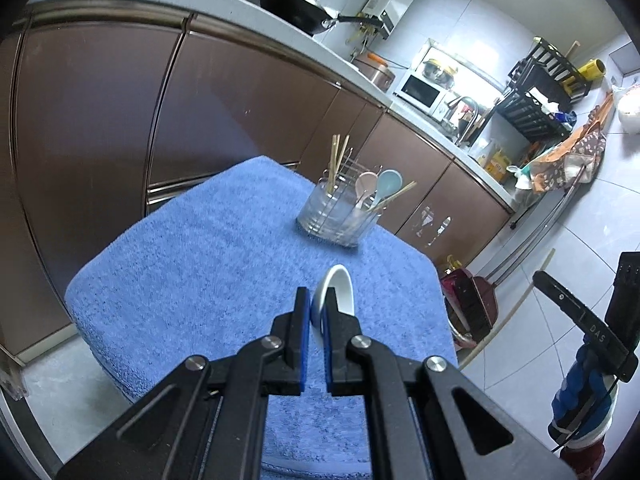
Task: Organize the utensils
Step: 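Lift the white spoon and chopstick and carry them over the cup, then lower the white spoon and chopstick into the cup and open both tools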
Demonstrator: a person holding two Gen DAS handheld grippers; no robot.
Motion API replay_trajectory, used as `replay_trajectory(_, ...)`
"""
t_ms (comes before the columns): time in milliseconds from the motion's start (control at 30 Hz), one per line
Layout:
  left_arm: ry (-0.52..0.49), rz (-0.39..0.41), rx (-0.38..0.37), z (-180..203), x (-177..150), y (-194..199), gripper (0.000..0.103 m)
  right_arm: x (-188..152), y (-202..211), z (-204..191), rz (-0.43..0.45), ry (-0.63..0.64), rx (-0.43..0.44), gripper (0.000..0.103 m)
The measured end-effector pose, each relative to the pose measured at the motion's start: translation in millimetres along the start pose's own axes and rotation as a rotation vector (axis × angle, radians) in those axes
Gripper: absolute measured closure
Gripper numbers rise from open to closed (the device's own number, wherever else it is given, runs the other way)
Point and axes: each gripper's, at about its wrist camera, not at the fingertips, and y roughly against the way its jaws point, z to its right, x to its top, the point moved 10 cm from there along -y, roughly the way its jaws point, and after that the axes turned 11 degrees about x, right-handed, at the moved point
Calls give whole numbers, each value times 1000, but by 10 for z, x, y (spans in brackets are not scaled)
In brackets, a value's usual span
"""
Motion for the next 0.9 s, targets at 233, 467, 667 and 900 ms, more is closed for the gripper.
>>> replay_trajectory(233,-4,4,0,171,172,-41,98,224,70,33,57,2,9,98)
replay_trajectory(467,-40,36,23,499,750,-369,98,746,-142,216,123,-5,21,98)
replay_trajectory(667,-83,115,67,848,1482,-759,98,1371,-488,407,203,16,37,98)
replay_trajectory(900,-116,197,172,1143,2119,-1485,98,1816,-1097,767,262,18,19,98)
